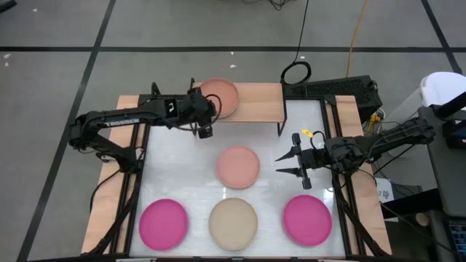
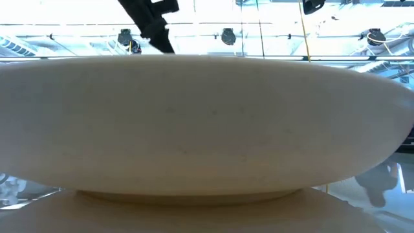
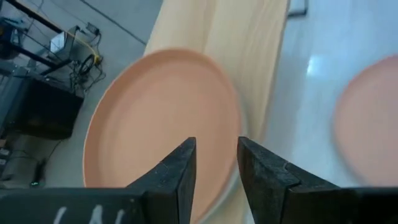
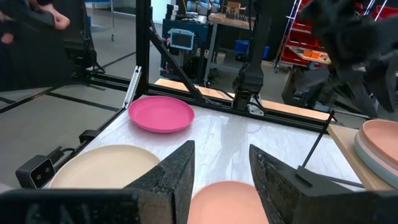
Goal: Place and stack plates onto a shelf
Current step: Put the right pink on the shelf
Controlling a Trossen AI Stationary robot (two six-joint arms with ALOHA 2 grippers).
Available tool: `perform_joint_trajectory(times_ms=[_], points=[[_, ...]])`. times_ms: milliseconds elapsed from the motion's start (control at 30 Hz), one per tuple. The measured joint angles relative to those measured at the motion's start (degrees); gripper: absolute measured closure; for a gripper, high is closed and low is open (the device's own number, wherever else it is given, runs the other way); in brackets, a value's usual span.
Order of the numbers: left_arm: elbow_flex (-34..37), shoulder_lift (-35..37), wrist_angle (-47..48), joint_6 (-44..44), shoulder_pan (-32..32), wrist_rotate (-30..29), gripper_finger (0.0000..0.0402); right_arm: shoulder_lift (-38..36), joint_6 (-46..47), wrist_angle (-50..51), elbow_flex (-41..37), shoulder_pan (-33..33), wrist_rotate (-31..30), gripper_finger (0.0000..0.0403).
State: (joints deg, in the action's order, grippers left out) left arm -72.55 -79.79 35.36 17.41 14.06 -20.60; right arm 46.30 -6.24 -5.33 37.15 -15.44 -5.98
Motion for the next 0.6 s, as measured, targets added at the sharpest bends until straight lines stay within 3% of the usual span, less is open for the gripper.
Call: perform_joint_trajectory(times_ms=[200, 267, 467, 600], points=[[1.0, 7.59, -2.37, -11.66, -4.87, 1.57, 0.0277, -0.02, 1.26, 1.77, 0.0, -0.03, 0.02, 0.0266], [4.0, 10.66, -7.52, -12.07, -8.01, 1.7, 0.0277, -0.02, 2.41, 3.32, 0.0, -0.03, 0.04, 0.0266], [23.2, 19.45, -39.54, -14.58, -16.87, 0.4, 0.0277, 0.0, 5.92, 6.81, -0.02, -0.04, 0.03, 0.0266], [35.68, 19.87, -60.62, -16.17, -22.52, 0.38, 0.0277, 0.0, 6.23, 6.46, -0.02, -0.05, 0.02, 0.0266]])
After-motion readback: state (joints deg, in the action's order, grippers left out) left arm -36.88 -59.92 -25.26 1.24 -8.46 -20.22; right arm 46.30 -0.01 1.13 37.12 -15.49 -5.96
